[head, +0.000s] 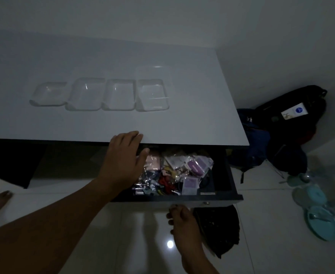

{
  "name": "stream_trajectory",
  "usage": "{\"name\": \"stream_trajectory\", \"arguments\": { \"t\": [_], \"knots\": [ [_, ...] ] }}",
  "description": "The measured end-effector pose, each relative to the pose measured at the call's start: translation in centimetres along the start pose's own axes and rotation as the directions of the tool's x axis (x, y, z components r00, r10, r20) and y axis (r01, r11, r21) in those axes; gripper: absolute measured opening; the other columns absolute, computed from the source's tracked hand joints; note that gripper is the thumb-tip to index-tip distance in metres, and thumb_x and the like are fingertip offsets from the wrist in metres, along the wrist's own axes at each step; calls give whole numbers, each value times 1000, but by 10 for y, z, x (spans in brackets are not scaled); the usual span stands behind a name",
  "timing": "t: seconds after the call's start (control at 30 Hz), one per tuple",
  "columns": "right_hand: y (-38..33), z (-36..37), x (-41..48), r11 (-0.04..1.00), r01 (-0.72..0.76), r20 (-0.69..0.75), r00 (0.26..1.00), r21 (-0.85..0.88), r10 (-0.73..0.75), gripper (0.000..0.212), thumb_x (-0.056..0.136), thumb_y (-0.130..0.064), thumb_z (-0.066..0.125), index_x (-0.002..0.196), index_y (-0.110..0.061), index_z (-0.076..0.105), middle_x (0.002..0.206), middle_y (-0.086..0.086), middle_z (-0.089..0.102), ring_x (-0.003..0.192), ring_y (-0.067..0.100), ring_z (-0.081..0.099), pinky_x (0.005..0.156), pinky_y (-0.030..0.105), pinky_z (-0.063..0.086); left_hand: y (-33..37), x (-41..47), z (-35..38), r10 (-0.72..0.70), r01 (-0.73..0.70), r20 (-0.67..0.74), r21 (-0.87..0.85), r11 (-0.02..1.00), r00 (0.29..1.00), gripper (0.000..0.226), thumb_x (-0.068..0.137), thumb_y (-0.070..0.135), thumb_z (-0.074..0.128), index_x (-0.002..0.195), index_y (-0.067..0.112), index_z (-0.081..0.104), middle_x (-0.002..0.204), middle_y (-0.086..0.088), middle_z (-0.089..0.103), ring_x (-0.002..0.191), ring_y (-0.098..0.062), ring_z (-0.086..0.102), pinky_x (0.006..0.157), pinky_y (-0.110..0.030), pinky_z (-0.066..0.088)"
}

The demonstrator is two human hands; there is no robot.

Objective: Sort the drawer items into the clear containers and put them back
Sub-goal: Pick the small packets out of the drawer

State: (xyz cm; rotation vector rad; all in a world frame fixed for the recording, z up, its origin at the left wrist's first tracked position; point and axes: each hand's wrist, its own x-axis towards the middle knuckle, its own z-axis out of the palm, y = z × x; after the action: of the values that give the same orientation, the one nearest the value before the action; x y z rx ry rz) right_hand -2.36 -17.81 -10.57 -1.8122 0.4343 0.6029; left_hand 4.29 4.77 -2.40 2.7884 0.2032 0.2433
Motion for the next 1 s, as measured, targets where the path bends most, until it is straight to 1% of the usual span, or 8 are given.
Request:
{"name": "stream_trajectory", "arguments": {
  "t": [0.43, 0.53, 0.63, 0.7, 0.77, 0.83, 0.93, 1.0],
  "knots": [
    [25, -10, -28, 996, -74, -20, 997, -54, 73, 22, 95, -33, 62, 75, -34, 70, 75, -8, 75, 68, 12, 65, 77, 38, 53, -2, 2, 0, 24, -24, -9, -3, 1000, 1000, 54, 104, 46, 37, 146, 14, 46, 151, -5, 46, 140, -21, 34, 119, -48, 29],
    [16, -29, -37, 968, 37, 62, 998, -247, -23, 16, 90, -49, 60, 87, -38, 72, 81, -9, 76, 73, 8, 68, 85, 40, 58, -1, -2, 0, 23, -23, -7, -24, 999, 1000, 53, 103, 44, 43, 147, 15, 44, 151, -4, 45, 141, -21, 33, 119, -49, 29],
    [-17, -77, -48, 807, 186, 283, 959, -561, -24, 18, 91, -50, 62, 98, -37, 73, 91, -13, 73, 86, 0, 67, 88, 26, 54, 1, -16, -4, 146, -147, -29, -32, 989, 989, 45, 97, 36, 56, 137, 15, 54, 138, -4, 51, 129, -20, 44, 109, -35, 38],
    [-65, -106, -50, 790, 191, 335, 942, -583, 19, 20, 94, -42, 63, 87, -28, 74, 80, -11, 74, 73, -1, 67, 77, 24, 56, -3, -31, -1, 264, -263, 18, -18, 965, 964, 37, 96, 38, 55, 124, 15, 62, 125, -1, 56, 115, -18, 51, 92, -30, 48],
    [-103, -124, -42, 792, 253, 315, 946, -556, -80, 25, 97, -42, 59, 80, -26, 68, 70, -10, 70, 60, -2, 62, 59, 20, 49, -8, -44, 9, 265, -266, 129, -12, 964, 956, 41, 96, 45, 51, 126, 19, 61, 127, 2, 57, 115, -17, 51, 87, -32, 52],
    [-123, -124, -17, 669, 394, 269, 919, -631, -288, 15, 93, -49, 61, 94, -35, 63, 89, -15, 67, 76, -4, 61, 63, 19, 44, -9, -48, 22, 156, -161, 242, 2, 987, 958, 61, 93, 56, 52, 144, 22, 47, 146, -2, 48, 131, -24, 46, 99, -42, 52],
    [-118, -102, 37, 282, 491, 349, 832, -824, -430, 80, 78, -65, 68, 146, -42, 32, 147, -8, 40, 130, 20, 41, 95, 40, 49, 3, -40, 38, 44, -107, 387, 142, 984, 921, 90, 86, 74, 47, 159, 30, 15, 166, -5, 21, 145, -39, 32, 110, -53, 44],
    [-112, -84, 65, 173, 505, 408, 820, -845, -401, 111, 68, -72, 73, 155, -45, 9, 164, -1, 17, 144, 38, 25, 105, 56, 44, 13, -31, 47, -5, -98, 446, 207, 973, 895, 96, 83, 79, 44, 159, 37, 2, 169, -3, 9, 146, -43, 28, 110, -54, 40]
  ]
}}
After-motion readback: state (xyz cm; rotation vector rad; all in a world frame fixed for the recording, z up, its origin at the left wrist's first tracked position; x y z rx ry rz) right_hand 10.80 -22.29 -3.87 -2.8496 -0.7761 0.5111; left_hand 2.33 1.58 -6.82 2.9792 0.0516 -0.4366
